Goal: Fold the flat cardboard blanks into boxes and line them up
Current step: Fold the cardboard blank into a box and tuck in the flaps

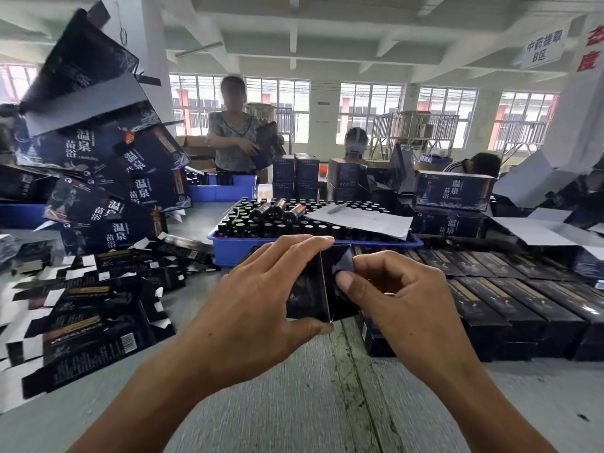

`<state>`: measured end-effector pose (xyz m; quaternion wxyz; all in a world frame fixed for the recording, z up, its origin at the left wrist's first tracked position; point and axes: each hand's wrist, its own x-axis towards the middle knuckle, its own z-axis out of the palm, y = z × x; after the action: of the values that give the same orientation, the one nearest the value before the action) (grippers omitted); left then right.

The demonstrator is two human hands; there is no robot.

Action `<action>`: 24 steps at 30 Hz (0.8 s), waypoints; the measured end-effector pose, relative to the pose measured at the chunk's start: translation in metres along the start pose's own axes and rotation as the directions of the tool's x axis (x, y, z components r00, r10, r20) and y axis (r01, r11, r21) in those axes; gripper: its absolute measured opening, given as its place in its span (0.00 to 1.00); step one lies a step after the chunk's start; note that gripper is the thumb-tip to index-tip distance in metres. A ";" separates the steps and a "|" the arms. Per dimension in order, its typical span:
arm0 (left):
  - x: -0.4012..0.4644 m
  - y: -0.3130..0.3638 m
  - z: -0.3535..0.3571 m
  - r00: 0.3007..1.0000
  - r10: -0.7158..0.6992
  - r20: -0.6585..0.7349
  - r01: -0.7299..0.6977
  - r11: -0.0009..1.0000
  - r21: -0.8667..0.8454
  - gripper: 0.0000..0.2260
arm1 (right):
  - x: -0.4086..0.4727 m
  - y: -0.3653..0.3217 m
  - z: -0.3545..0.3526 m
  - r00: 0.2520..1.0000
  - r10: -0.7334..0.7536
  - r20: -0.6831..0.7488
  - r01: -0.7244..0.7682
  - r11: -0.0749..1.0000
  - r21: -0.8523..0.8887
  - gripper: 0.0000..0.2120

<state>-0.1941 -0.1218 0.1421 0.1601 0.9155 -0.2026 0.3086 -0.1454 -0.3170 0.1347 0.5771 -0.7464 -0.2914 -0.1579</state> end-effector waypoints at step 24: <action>0.007 -0.008 -0.008 0.890 -0.447 -0.084 0.238 0.615 -0.752 0.19 | 0.007 0.011 -0.001 0.930 0.245 0.273 -0.300 0.936 0.183 0.26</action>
<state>-0.1889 -0.1132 0.1514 0.5894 0.7487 -0.1038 0.2851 -0.1331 -0.3176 0.1308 0.6325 -0.7245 -0.2692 0.0515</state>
